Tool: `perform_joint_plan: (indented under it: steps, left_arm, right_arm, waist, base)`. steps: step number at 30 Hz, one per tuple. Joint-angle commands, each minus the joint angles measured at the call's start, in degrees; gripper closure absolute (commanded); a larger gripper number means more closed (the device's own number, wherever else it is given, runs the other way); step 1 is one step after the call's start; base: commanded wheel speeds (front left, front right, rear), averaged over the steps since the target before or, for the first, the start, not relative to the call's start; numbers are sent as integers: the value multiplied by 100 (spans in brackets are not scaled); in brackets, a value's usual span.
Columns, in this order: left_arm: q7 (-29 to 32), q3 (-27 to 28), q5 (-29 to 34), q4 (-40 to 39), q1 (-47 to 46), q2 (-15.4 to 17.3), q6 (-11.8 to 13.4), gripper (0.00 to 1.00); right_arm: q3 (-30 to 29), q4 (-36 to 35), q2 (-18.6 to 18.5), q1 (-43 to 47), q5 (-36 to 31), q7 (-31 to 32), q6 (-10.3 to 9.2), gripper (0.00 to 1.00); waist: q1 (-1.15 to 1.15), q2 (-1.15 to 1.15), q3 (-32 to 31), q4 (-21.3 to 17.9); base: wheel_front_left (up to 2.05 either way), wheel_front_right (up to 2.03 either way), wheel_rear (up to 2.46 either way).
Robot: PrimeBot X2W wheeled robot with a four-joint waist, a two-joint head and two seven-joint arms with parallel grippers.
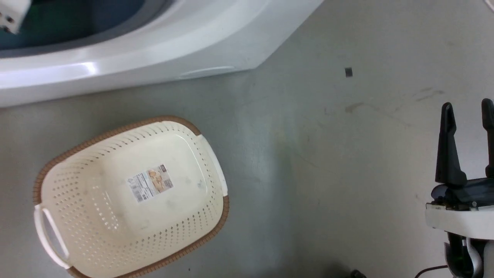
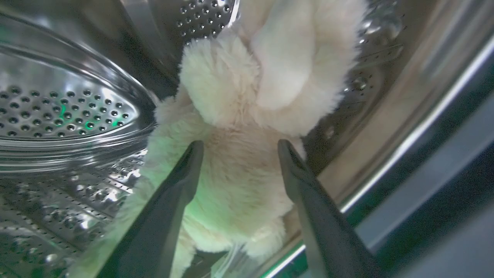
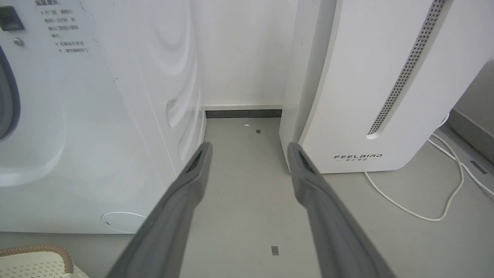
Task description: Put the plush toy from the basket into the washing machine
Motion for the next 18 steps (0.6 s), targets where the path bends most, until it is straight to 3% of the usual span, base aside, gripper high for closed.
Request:
perform_joint_plan:
  steps: [1, 9, 18]
  left_arm:
    - [-133, 74, -113, 78, 195, -54, 57, 0]
    - [-710, 685, -905, 174, 1487, -522, 387, 0]
    - [-722, 2432, -1199, -2213, 3791, -668, 1238, 0]
  right_arm:
    - [-16, 35, -1, -46, -72, -25, -5, 0]
    - [-130, 244, -1, 191, -313, -25, -5, 0]
    - [-183, 415, -1, 527, -521, -25, -5, 0]
  waist:
    - [0, 0, -331, 139]
    - [0, 0, -1527, 495]
    - [0, 0, -2673, 894]
  base:
    - [0, 0, 0]
    - [0, 0, 0]
    - [0, 0, 0]
